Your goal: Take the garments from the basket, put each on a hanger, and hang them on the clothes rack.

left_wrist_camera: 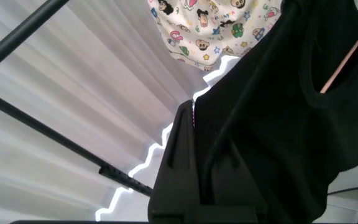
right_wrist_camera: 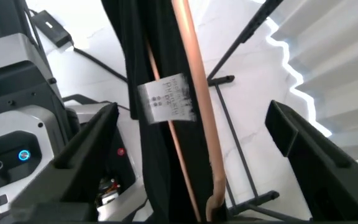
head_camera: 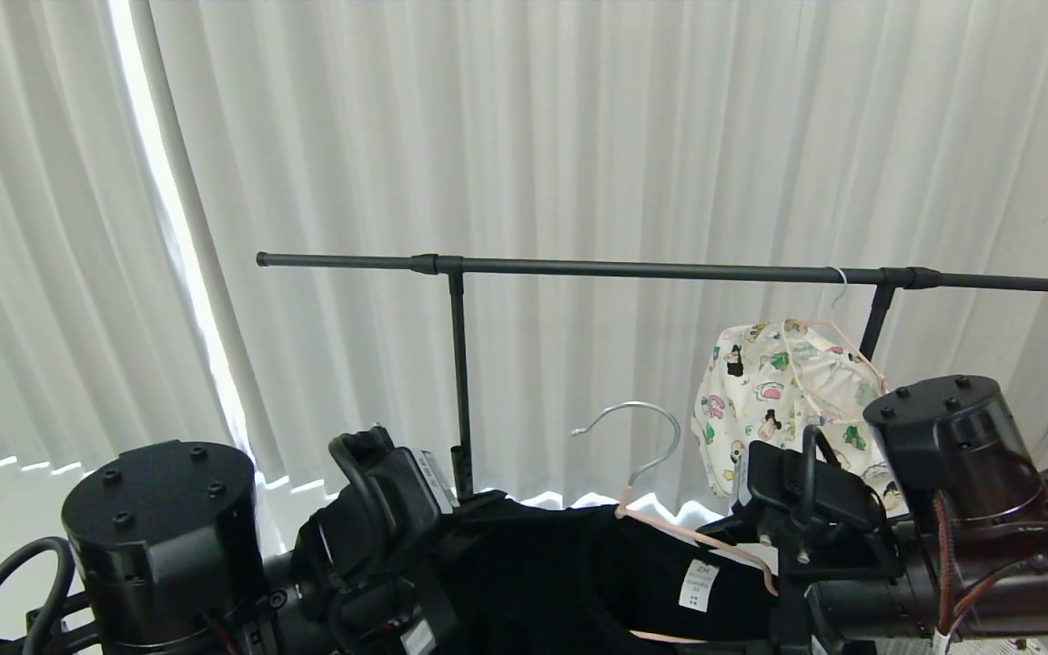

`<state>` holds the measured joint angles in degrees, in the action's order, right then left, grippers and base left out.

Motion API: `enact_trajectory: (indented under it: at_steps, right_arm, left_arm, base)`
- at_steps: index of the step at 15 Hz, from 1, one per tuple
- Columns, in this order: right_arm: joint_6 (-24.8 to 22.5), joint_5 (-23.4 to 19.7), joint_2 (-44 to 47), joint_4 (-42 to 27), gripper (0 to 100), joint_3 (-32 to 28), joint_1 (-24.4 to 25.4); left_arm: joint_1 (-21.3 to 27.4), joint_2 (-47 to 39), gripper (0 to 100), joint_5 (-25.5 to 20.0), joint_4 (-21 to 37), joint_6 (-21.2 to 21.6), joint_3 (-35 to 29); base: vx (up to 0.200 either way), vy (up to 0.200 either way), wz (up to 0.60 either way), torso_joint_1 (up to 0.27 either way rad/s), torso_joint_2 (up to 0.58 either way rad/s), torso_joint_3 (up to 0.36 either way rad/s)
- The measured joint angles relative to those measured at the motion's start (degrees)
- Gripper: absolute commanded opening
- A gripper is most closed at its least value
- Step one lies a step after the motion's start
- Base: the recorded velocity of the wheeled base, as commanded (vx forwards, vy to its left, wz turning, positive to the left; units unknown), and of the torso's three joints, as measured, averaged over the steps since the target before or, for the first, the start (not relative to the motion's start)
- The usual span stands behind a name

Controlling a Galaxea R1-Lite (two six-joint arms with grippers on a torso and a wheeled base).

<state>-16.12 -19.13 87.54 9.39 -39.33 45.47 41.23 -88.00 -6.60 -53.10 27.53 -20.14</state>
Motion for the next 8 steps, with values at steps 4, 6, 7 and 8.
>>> enact_trajectory:
  at_steps: [4,6,7,8]
  right_arm:
    - [0.0,0.7,0.2,0.1,0,0.0,-0.1]
    - [0.0,1.4,0.2,0.2,0,0.0,-0.1]
    - [0.0,1.5,0.2,0.1,0,0.0,-0.1]
    - [0.0,1.5,0.2,0.2,0,0.0,-0.2]
  left_arm:
    - [0.5,0.0,0,0.0,0.0,0.0,-1.6]
    - [0.6,-0.1,0,0.0,0.0,0.0,-1.7]
    - [0.6,0.0,0,0.0,0.0,0.0,-1.7]
    - [0.6,0.0,0,0.1,0.0,0.1,-1.7]
  base:
    - [0.0,0.0,0.0,0.0,0.0,0.0]
    - [0.0,0.0,0.0,0.0,0.0,0.0]
    - [0.0,0.0,0.0,0.0,0.0,0.0]
    - [0.0,0.0,0.0,0.0,0.0,0.0]
